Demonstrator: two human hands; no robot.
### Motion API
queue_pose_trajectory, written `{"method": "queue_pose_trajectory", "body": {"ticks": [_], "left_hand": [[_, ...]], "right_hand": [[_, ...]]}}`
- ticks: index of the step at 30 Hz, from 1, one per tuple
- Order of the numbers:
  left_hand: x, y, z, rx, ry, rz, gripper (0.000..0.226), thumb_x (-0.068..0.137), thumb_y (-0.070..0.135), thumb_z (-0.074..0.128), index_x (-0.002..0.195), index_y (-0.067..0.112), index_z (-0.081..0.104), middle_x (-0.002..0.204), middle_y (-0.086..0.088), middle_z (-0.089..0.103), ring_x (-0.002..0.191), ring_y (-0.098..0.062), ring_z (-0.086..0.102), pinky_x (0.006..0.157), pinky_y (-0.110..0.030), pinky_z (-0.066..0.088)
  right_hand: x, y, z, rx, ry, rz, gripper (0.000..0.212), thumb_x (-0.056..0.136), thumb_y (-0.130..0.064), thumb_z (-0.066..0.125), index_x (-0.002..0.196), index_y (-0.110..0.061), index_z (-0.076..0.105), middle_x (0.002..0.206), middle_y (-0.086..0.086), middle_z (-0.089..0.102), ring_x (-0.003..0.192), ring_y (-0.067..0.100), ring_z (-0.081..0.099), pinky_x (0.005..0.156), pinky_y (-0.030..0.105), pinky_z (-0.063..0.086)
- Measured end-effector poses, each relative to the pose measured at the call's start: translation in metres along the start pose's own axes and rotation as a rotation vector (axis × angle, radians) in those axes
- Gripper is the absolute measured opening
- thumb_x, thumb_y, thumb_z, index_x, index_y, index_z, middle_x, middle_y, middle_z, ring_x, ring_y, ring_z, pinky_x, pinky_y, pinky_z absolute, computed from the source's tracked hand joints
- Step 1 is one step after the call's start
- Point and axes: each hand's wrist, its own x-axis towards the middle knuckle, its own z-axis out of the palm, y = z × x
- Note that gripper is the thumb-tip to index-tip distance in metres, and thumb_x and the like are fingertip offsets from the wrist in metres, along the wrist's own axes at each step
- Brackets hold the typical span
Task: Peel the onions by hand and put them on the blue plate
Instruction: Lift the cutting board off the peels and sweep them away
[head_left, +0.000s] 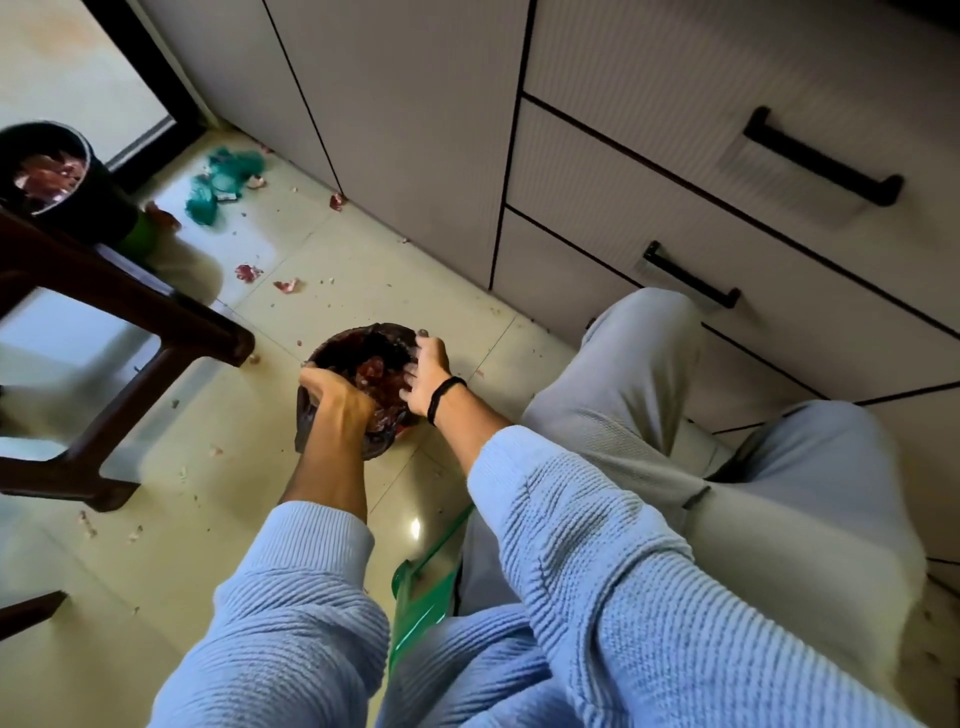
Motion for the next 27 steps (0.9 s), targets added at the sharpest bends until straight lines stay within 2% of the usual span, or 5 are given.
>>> {"method": "queue_pose_trajectory", "body": {"ticks": [6,9,11,19,27], "left_hand": [[-0.047,-0.006,0.026,0.034,0.007,0.169,0.057,0.106,0.045,0.027,0.152,0.012,0.029,0.157,-0.011,0.035,0.140,-0.033,0.039,0.108,-0.039,0.039],[-0.060,-0.001,0.048,-0.142,0.036,0.171,0.029,0.097,0.039,0.048,0.105,0.013,0.058,0.104,-0.007,0.068,0.099,-0.025,0.063,0.069,-0.029,0.047],[-0.072,0.003,0.066,-0.166,-0.027,0.214,0.027,0.094,0.038,0.048,0.087,0.015,0.060,0.079,-0.004,0.070,0.079,-0.025,0.065,0.056,-0.025,0.043],[-0.223,0.005,0.147,-0.083,-0.683,0.328,0.046,0.101,0.041,0.039,0.110,0.008,0.070,0.101,-0.008,0.077,0.101,-0.023,0.072,0.093,-0.031,0.051],[-0.367,-0.043,0.219,0.029,-1.193,0.492,0.048,0.104,0.039,0.040,0.115,0.004,0.070,0.110,-0.012,0.075,0.105,-0.025,0.071,0.092,-0.032,0.050]], "right_hand": [[-0.019,-0.041,-0.019,0.065,-0.011,-0.123,0.048,0.099,-0.043,0.044,0.137,-0.015,0.052,0.136,0.009,0.051,0.131,0.024,0.045,0.103,0.036,0.033],[-0.039,-0.076,-0.027,0.123,-0.063,-0.214,0.029,0.099,-0.039,0.048,0.117,-0.017,0.054,0.103,0.002,0.052,0.098,0.017,0.051,0.090,0.029,0.040],[-0.062,-0.105,-0.029,0.191,-0.136,-0.275,0.032,0.101,-0.036,0.049,0.125,-0.016,0.053,0.114,0.006,0.055,0.110,0.019,0.054,0.099,0.030,0.039],[-0.212,-0.214,-0.070,0.235,-0.272,-0.848,0.045,0.101,-0.027,0.054,0.141,-0.007,0.051,0.146,0.013,0.052,0.138,0.024,0.045,0.118,0.035,0.033],[-0.354,-0.327,-0.184,-0.121,0.412,-1.552,0.017,0.096,-0.026,0.062,0.104,-0.016,0.074,0.085,-0.014,0.068,0.081,-0.003,0.063,0.081,0.024,0.051]]}}
